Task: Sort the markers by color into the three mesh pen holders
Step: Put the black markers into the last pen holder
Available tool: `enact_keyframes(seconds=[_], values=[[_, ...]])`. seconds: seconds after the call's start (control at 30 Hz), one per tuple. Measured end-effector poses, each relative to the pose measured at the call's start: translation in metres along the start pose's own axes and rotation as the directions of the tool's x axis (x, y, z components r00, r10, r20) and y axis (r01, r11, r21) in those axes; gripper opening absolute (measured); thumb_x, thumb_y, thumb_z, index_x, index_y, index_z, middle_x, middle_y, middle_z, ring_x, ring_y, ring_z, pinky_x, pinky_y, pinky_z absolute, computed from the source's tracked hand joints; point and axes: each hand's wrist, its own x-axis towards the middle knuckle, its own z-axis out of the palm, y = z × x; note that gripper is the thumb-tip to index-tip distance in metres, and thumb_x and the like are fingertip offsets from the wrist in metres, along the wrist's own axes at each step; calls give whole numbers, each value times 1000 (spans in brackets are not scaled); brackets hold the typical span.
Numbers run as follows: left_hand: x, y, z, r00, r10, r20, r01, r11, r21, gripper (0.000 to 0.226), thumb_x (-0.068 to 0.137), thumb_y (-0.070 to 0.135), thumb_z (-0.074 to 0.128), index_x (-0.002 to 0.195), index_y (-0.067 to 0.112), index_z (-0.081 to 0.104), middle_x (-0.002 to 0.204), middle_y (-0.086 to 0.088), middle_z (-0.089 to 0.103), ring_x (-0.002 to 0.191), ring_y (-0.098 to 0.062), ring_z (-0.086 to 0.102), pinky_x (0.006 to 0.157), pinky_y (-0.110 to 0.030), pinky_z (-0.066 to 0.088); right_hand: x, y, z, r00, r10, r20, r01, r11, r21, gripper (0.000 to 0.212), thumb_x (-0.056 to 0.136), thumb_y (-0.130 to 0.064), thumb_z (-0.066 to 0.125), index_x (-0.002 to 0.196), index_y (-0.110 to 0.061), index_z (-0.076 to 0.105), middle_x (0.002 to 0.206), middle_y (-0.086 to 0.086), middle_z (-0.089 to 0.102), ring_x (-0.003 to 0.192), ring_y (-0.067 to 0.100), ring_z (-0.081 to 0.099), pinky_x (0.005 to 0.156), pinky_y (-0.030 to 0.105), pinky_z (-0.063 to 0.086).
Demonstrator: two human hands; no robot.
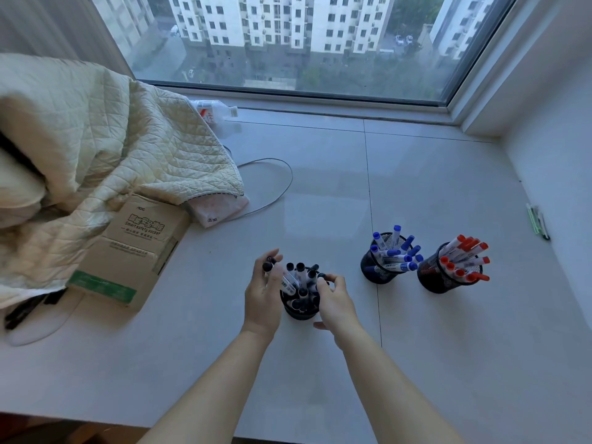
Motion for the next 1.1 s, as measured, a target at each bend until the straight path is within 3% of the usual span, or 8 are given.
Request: enact_keyframes(seconds=[0.17,0.3,0.43,0.57,0.73,0.9,1.0,1.1], values=[[0,9,-14,988,144,49,-152,942,298,27,96,24,45,110,47,46,101,14,64,89,6,58,74,-9,42,-7,5,0,997,-72,6,72,991,-111,21,95,-36,38,114,-28,42,121,5,53,98,21,52,89,42,49],[1,7,-25,973,172,157,-232,753,616,21,93,33,49,112,29,58,104,12,63,99,-10,56,78,-26,44,-10,7,-7,981,-194,-3,187,948,-256,27,96,-34,39,120,-25,46,121,4,55,103,19,53,83,32,42],[-4,-7,-30,969,1,248,-223,445,867,33,96,35,42,128,38,48,129,15,50,117,-16,43,84,-36,47,-12,5,-13,963,-270,-16,251,912,-324,28,94,-31,45,121,-25,48,114,0,57,96,17,56,84,35,47],[-8,-12,-29,966,-66,250,-177,536,826,53,94,38,46,142,40,26,128,6,47,114,-15,48,80,-32,47,-13,3,-18,953,-304,-6,282,890,-358,28,92,-26,48,120,-23,49,111,-1,58,91,15,58,81,35,49],[-15,-10,-39,978,9,209,-160,675,720,69,83,42,62,142,34,27,125,12,44,109,-3,50,79,-27,46,-10,0,-20,917,-399,-10,353,823,-445,31,91,-23,49,122,-27,49,108,-4,54,83,13,57,72,29,43],[-26,-1,-41,894,368,257,-440,609,660,29,75,31,76,103,30,68,100,6,54,80,-10,59,62,-29,51,-4,-7,-17,893,-450,13,384,747,-542,25,92,-26,49,116,-25,55,104,0,58,89,19,58,73,32,47],[-24,4,-35,904,372,212,-421,684,595,7,80,20,72,87,21,74,85,7,54,66,-10,57,61,-30,52,0,-10,-15,890,-455,21,371,696,-615,22,93,-26,49,113,-23,57,104,1,59,91,21,57,73,32,45],[-16,7,-31,942,315,119,-322,740,590,8,79,21,73,84,15,74,80,2,56,65,-18,60,66,-35,53,4,-12,-14,885,-465,15,361,667,-651,21,93,-27,50,111,-21,57,104,2,60,92,21,57,70,31,44]])
